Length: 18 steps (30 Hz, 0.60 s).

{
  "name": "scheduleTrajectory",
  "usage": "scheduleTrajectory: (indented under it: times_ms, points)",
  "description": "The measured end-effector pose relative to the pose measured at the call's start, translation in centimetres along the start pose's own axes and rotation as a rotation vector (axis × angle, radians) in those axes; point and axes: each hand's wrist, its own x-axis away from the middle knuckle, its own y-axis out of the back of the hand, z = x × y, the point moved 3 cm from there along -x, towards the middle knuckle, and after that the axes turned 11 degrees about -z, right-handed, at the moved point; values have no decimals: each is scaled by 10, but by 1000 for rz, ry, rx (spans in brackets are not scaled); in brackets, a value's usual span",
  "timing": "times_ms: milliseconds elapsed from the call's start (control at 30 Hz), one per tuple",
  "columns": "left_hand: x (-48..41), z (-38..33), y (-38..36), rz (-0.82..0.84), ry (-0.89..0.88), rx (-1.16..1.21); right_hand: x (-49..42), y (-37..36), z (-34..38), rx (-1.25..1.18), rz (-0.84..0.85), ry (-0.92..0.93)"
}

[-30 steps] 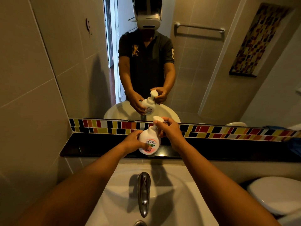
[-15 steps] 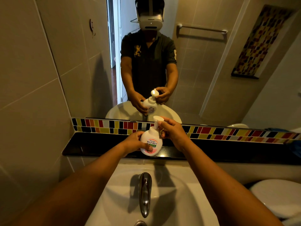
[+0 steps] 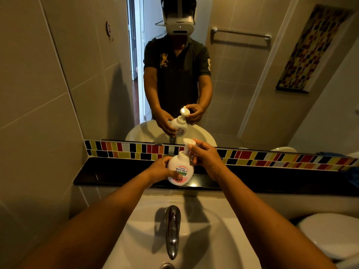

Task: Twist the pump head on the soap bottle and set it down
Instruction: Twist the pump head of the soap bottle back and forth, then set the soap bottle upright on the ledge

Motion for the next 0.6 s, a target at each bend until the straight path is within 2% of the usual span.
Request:
scheduleTrajectory:
  times_ms: [333,600]
  points:
    - [-3,4,3,-8,40,53,-9,11,-23,145,-36,-57]
    - [-11,8,6,-21,79,69,-4,13,-55,337,181,-208]
